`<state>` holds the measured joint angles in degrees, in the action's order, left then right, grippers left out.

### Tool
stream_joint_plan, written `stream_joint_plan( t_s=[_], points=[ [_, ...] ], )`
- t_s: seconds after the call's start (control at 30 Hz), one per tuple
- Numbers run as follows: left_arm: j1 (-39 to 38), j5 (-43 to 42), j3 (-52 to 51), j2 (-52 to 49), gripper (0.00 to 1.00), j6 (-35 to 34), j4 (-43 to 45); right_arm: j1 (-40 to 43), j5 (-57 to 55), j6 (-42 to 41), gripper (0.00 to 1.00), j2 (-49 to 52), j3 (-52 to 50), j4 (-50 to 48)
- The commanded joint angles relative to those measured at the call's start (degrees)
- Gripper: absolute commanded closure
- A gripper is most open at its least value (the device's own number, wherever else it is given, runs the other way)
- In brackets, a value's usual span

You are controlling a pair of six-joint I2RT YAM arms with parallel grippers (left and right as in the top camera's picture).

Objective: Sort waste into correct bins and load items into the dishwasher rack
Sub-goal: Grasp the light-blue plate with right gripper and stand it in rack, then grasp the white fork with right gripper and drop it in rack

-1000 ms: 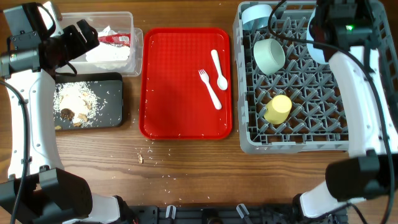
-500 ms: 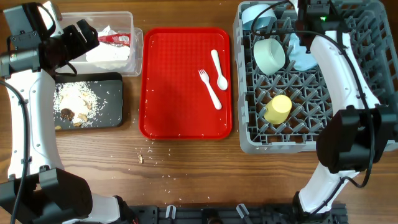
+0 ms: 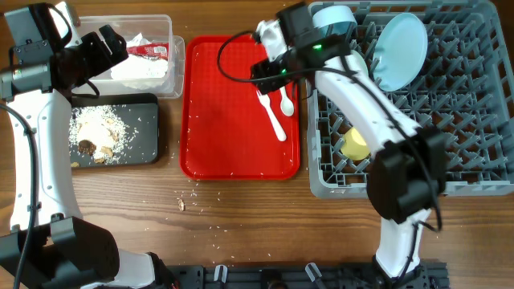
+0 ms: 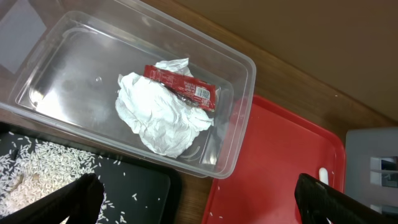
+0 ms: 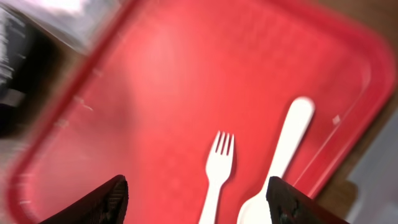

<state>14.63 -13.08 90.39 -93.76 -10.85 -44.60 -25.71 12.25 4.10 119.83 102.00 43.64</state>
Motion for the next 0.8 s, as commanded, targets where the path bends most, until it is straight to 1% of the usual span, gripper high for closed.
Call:
stream_joint_plan(
  t_s=[0.0,0.1,0.13,0.23,0.3,0.33,0.4,0.53,0.57,0.6,0.67,0.77],
  points=[
    [0.3,0.6,0.6,0.2,0.00,-0.3,0.1,0.5,-5.1,-0.2,0.29,6.6,-0.4,0.2],
    [0.3,0.6,0.6,0.2,0.00,-0.3,0.1,0.4,-4.2,1.5,0.33,11.1,-0.4,0.6],
    [0.3,0.6,0.6,0.2,0.00,-0.3,0.1,0.4,-4.0,1.8,0.36,12.3,-0.4,1.1],
    [0.3,0.6,0.6,0.2,0.00,-0.3,0.1,0.4,-1.6,3.1,0.38,15.0,-0.4,1.5],
    [0.3,0.5,0.6,0.2,0.00,-0.3,0.1,0.4,-0.1,3.4,0.43,16.1,-0.4,1.0],
    [0.3,0.6,0.6,0.2,0.00,-0.3,0.1,0.4,-0.2,3.4,0.47,16.2,-0.4,1.0],
    [0.3,0.5,0.6,0.2,0.00,-0.3,0.1,0.4,-0.1,3.4,0.59,16.3,-0.4,0.9],
    [0.3,0.6,0.6,0.2,0.00,-0.3,0.1,-0.2,-0.2,3.2,0.74,16.3,-0.4,1.0],
    [0.3,0.6,0.6,0.2,0.00,-0.3,0.1,-0.4,-0.2,3.2,0.80,16.3,-0.4,1.0],
    [0.3,0.6,0.6,0.2,0.00,-0.3,0.1,-0.6,-0.2,3.2,0.83,16.3,-0.4,1.0],
    [0.3,0.6,0.6,0.2,0.00,-0.3,0.1,-0.6,-0.2,2.1,0.96,16.2,-0.3,1.2],
    [0.3,0.6,0.6,0.2,0.00,-0.3,0.1,-0.6,-0.2,1.8,0.96,15.8,1.6,4.2]
  ],
)
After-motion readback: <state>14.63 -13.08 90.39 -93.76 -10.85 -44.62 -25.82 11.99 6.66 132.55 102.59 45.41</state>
